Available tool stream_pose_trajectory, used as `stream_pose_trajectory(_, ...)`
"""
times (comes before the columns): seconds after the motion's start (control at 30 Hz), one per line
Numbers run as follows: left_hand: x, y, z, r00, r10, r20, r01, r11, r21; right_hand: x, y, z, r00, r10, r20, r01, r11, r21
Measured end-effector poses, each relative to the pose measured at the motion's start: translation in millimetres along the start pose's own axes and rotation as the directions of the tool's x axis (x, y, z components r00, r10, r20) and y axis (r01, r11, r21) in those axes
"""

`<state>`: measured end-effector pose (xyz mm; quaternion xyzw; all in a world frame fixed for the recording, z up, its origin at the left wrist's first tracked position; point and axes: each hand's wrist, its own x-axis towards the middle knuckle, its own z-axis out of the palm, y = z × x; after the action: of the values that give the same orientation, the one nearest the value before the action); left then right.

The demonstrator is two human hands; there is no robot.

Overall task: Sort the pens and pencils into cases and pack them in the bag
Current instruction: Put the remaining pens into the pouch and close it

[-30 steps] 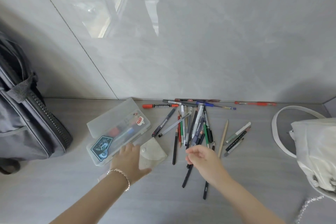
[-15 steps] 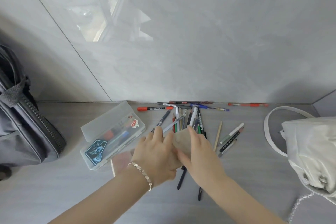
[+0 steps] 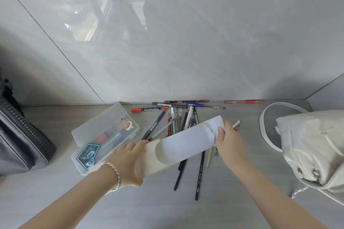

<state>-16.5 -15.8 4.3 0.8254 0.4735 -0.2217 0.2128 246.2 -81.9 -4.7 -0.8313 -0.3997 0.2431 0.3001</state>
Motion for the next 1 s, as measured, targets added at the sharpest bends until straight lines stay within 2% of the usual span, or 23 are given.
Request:
stream_pose_trajectory(0.1,2.4,6.5,-2.0,0.995,-0.004,0.096,0.018,0.990,-0.141,-2.9,-7.2,6.1,1.000,-0.029,-0.011,0.029,0.999,0.036)
stream_pose_trajectory(0.2,9.5,18.4,-1.5,0.998,-0.020,-0.064,-0.009,0.907,-0.420,0.7,-15.2,10.0,0.999,-0.032,0.001,0.032,0.991,0.130)
stream_pose_trajectory(0.27,14.6,24.7,-1.7,0.984,-0.096,-0.149,0.023,0.902,-0.431,9.7,-15.8,12.3,0.998,0.013,0.065,-0.028,0.971,0.236)
stream_pose_trajectory(0.33,20.6,26.8,-0.8,0.976,-0.143,-0.164,0.066,0.913,-0.404,20.6,-10.9,14.4,0.985,0.106,0.138,-0.148,0.928,0.342)
stream_pose_trajectory(0.37,24.0,27.9,-0.2,0.973,-0.165,-0.161,0.084,0.905,-0.417,26.5,-5.2,14.1,0.981,0.144,0.129,-0.178,0.935,0.307)
stream_pose_trajectory(0.47,30.2,29.8,-1.1,0.959,-0.221,-0.179,0.102,0.854,-0.511,49.9,24.3,7.9,0.983,0.181,0.007,-0.181,0.983,0.001)
stream_pose_trajectory(0.6,34.0,36.3,-3.3,0.943,-0.254,-0.213,0.075,0.789,-0.610,77.7,46.3,5.0,0.962,0.270,0.039,-0.239,0.905,-0.350)
stream_pose_trajectory(0.67,35.8,40.1,-3.0,0.944,-0.261,-0.202,0.061,0.738,-0.672,85.3,45.8,8.0,0.954,0.296,0.057,-0.241,0.862,-0.446)
stream_pose_trajectory(0.73,37.4,43.0,-2.6,0.946,-0.266,-0.185,0.065,0.716,-0.695,93.2,46.6,11.7,0.952,0.303,0.054,-0.248,0.860,-0.446)
stream_pose_trajectory(0.83,40.7,45.8,-4.8,0.950,-0.261,-0.168,0.082,0.733,-0.675,103.9,42.2,12.9,0.937,0.348,0.031,-0.326,0.901,-0.286)
stream_pose_trajectory(0.9,43.3,47.6,-9.2,0.953,-0.254,-0.166,0.081,0.739,-0.669,118.6,37.7,9.0,0.915,0.402,-0.027,-0.403,0.915,-0.035)
stream_pose_trajectory(0.93,45.9,48.7,-11.5,0.953,-0.252,-0.165,0.080,0.739,-0.668,130.6,36.7,6.0,0.887,0.458,-0.064,-0.451,0.887,0.101)
stream_pose_trajectory(1.0,50.0,50.7,-16.4,0.955,-0.251,-0.161,0.086,0.748,-0.658,150.4,35.7,-5.9,0.802,0.595,-0.054,-0.566,0.786,0.249)
